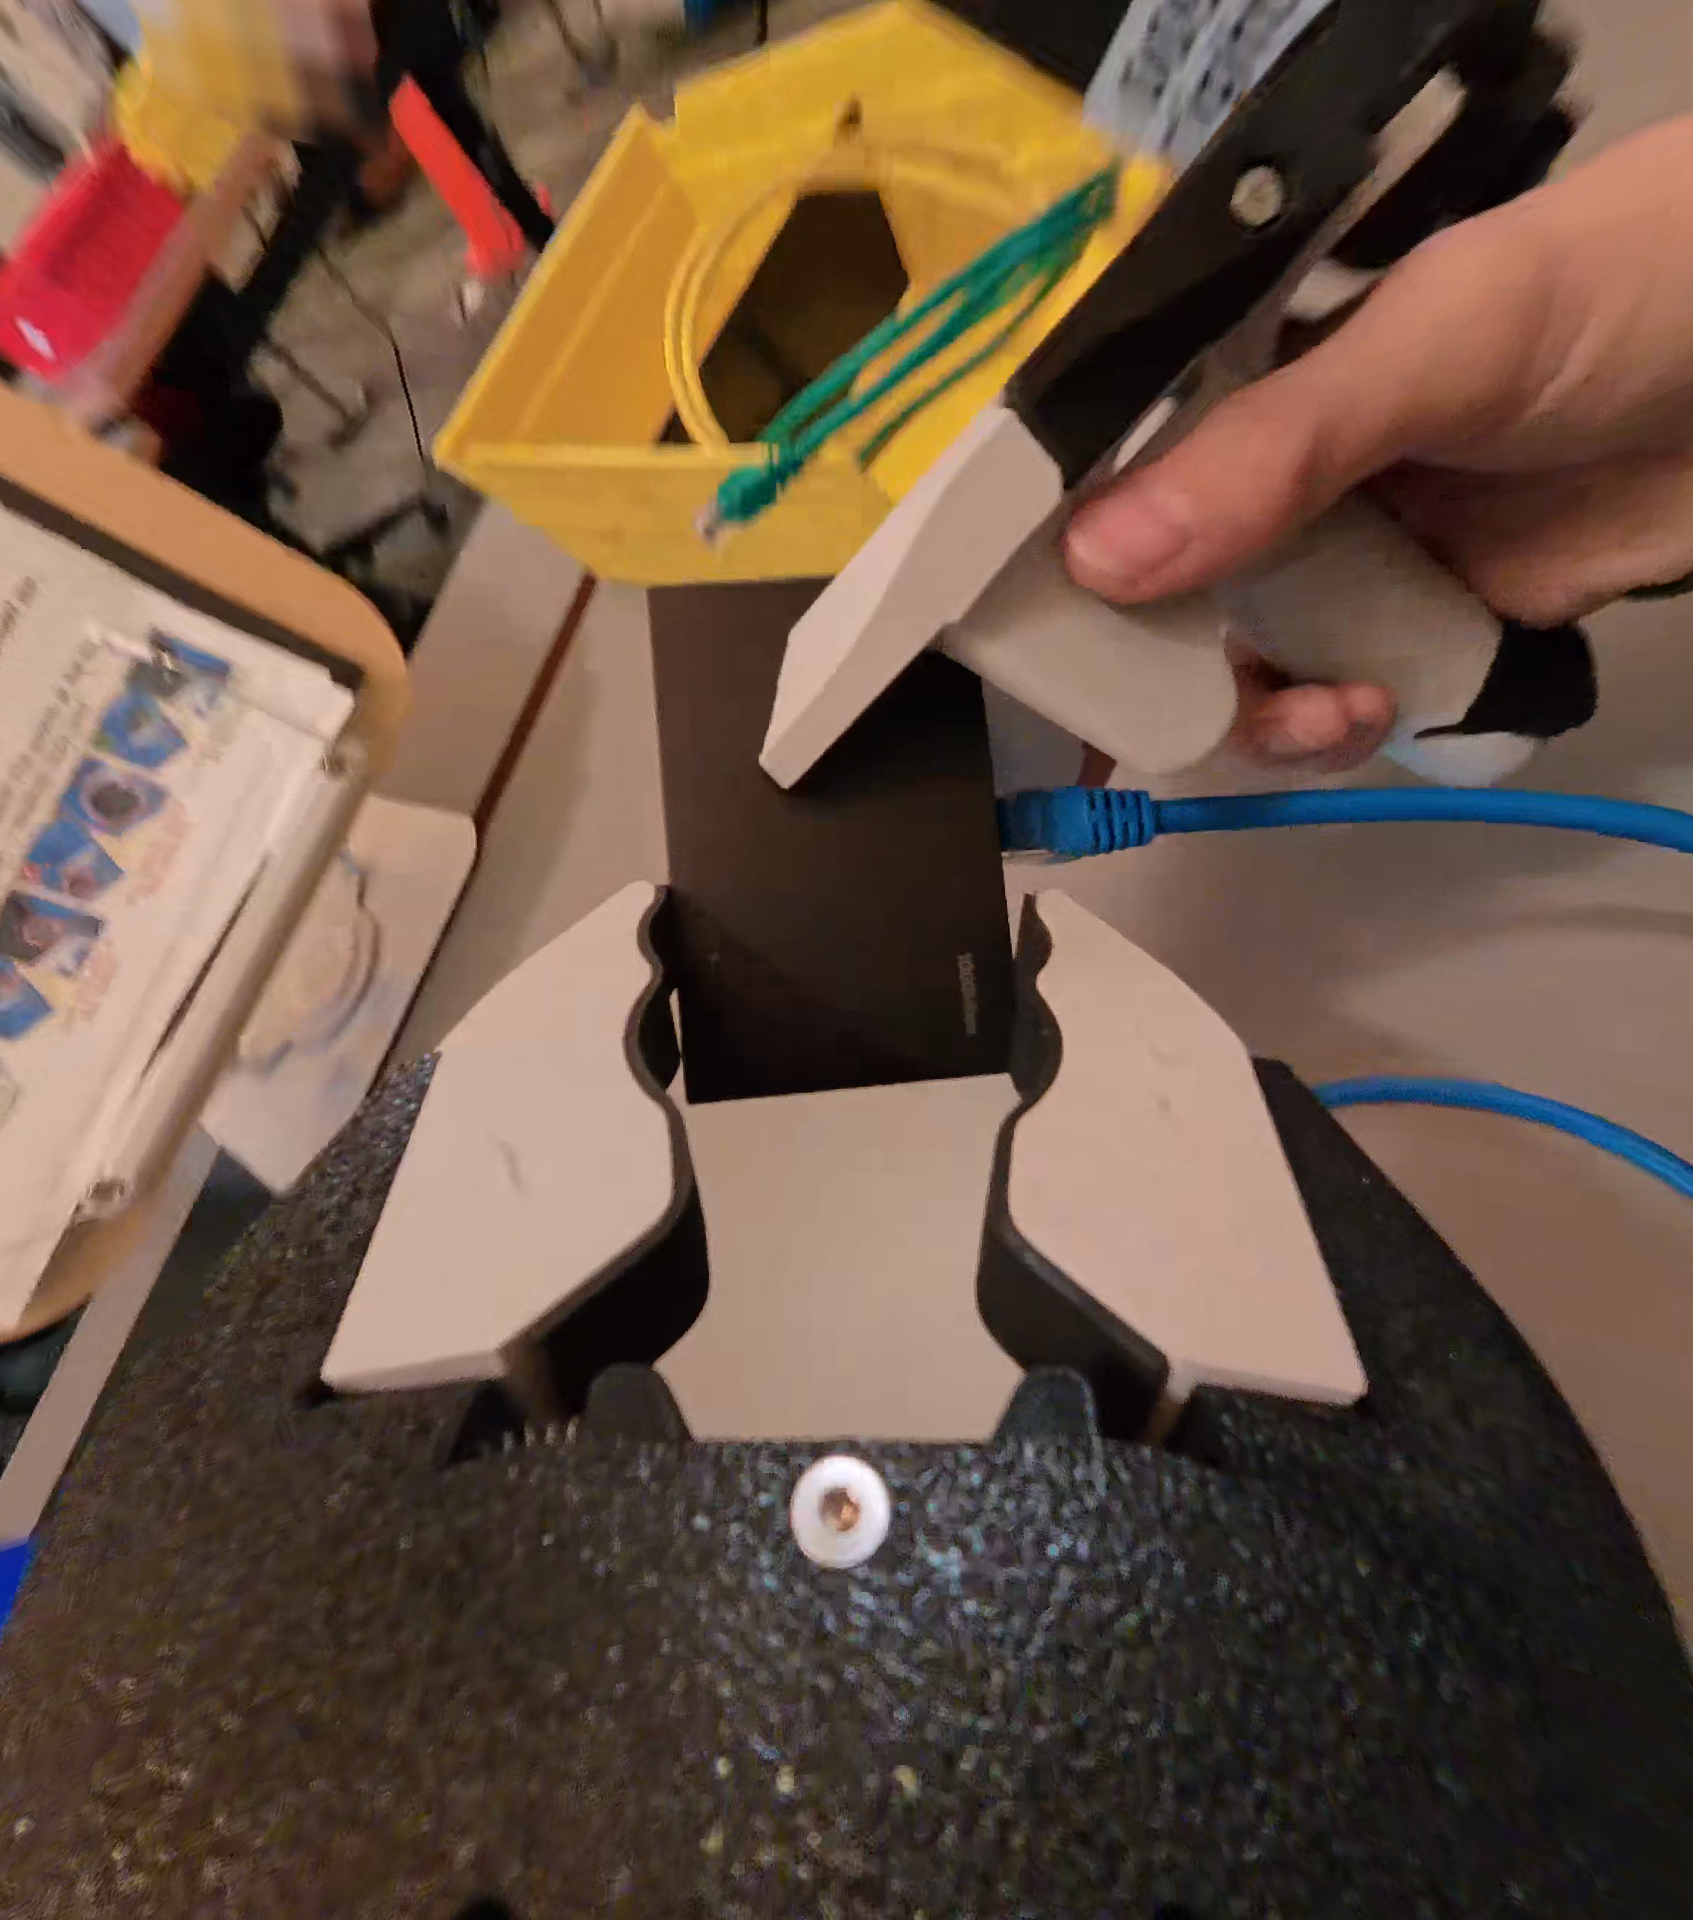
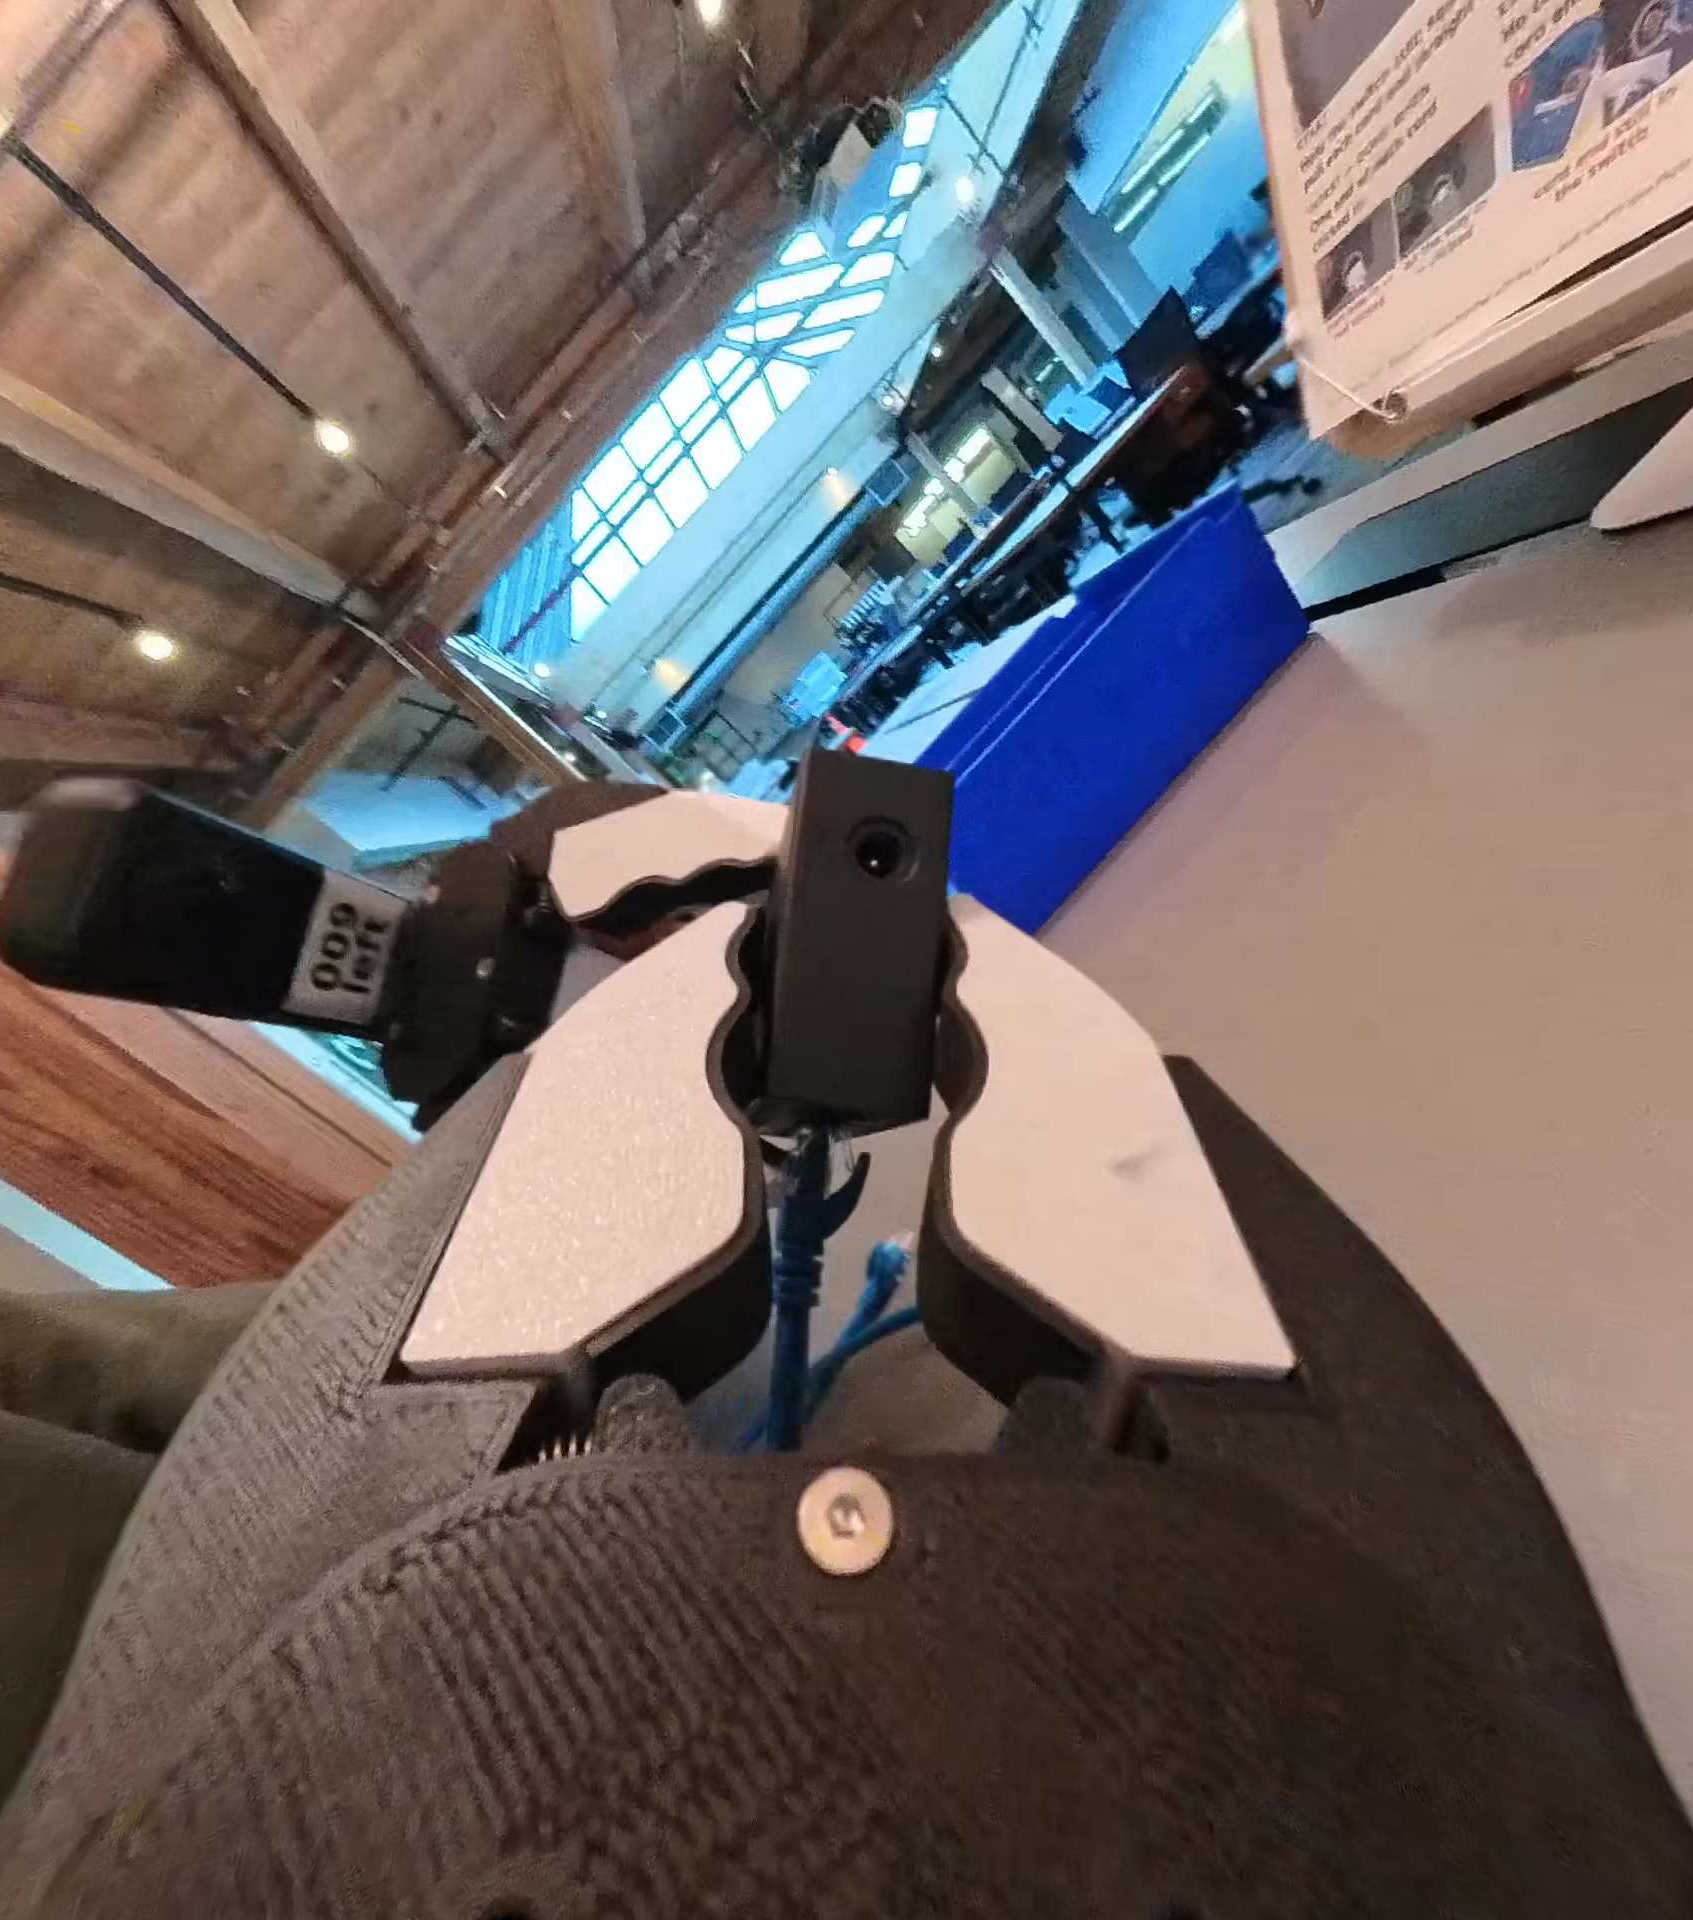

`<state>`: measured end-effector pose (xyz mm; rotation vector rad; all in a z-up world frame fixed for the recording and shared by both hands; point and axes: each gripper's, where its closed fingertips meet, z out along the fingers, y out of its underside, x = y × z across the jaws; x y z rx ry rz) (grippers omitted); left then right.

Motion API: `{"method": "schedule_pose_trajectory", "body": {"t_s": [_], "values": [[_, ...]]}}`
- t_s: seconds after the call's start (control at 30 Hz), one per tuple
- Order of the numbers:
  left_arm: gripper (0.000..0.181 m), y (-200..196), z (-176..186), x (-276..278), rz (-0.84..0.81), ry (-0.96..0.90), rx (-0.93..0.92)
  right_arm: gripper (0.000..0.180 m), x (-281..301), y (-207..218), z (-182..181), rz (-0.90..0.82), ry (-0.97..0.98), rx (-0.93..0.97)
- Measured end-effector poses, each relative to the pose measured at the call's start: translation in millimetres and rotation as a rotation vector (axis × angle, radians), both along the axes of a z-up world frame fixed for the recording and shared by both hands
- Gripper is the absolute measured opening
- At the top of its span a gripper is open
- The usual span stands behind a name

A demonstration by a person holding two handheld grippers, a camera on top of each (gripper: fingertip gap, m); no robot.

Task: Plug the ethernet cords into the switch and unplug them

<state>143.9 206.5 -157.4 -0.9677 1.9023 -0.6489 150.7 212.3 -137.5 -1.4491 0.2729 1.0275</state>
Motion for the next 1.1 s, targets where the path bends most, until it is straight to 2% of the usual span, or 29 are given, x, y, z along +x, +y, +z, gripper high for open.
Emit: {"method": "schedule_pose_trajectory", "body": {"t_s": [0.03,0.13,0.2,0.27,0.33,0.4,0.5,0.57,0.73,0.77,0.83,0.87,0.93,1.0,1.1], "values": [[0.062,-2.7,5.7,1.7,-0.028,-0.074,-0.017,0.029,1.9,-2.0,3.1,0.01,0.047,0.015],[0.078,-1.2,16.4,1.4,-0.062,-0.278,-0.035,0.029,1.1,-6.7,12.8,0.079,0.236,0.06],[0.078,-0.3,12.1,0.0,-0.071,-0.343,-0.033,0.029,-2.5,-6.7,17.1,0.128,0.373,0.089],[0.073,1.5,11.0,-2.9,-0.062,-0.398,-0.039,0.029,-7.5,-2.7,10.5,0.16,0.427,0.069],[0.07,1.9,7.3,-6.9,-0.077,-0.401,-0.065,0.029,-9.8,0.3,5.6,0.162,0.438,0.05],[0.076,-3.1,5.5,-12.0,-0.124,-0.395,-0.154,0.029,-12.0,1.3,3.3,0.165,0.442,0.047],[0.067,-1.5,12.4,-19.5,-0.152,-0.431,-0.27,0.029,-13.6,4.8,-3.2,0.16,0.444,0.018],[0.062,0.8,9.7,-19.6,-0.138,-0.423,-0.264,0.029,-13.7,7.7,-6.0,0.156,0.48,0.004],[0.061,5.4,0.0,-18.9,-0.083,-0.361,-0.278,0.03,-13.1,10.8,-17.8,0.174,0.466,-0.043],[0.061,9.3,-1.4,-18.3,-0.065,-0.353,-0.296,0.032,-12.8,10.9,-22.2,0.178,0.45,-0.062],[0.061,23.2,-1.9,-19.0,-0.025,-0.363,-0.376,0.05,-9.6,9.6,-36.9,0.171,0.412,-0.121],[0.061,30.0,-3.1,-20.8,-0.015,-0.366,-0.429,0.053,-9.8,8.6,-42.8,0.175,0.398,-0.139],[0.061,39.5,-6.8,-26.4,-0.026,-0.383,-0.501,0.039,-17.7,6.1,-48.9,0.223,0.375,-0.155],[0.061,42.0,-8.8,-33.8,-0.081,-0.413,-0.573,0.043,-33.2,3.0,-49.5,0.305,0.38,-0.16],[0.061,45.6,-15.7,-41.7,-0.138,-0.428,-0.636,0.038,-56.4,3.0,-47.5,0.416,0.416,-0.149]]}}
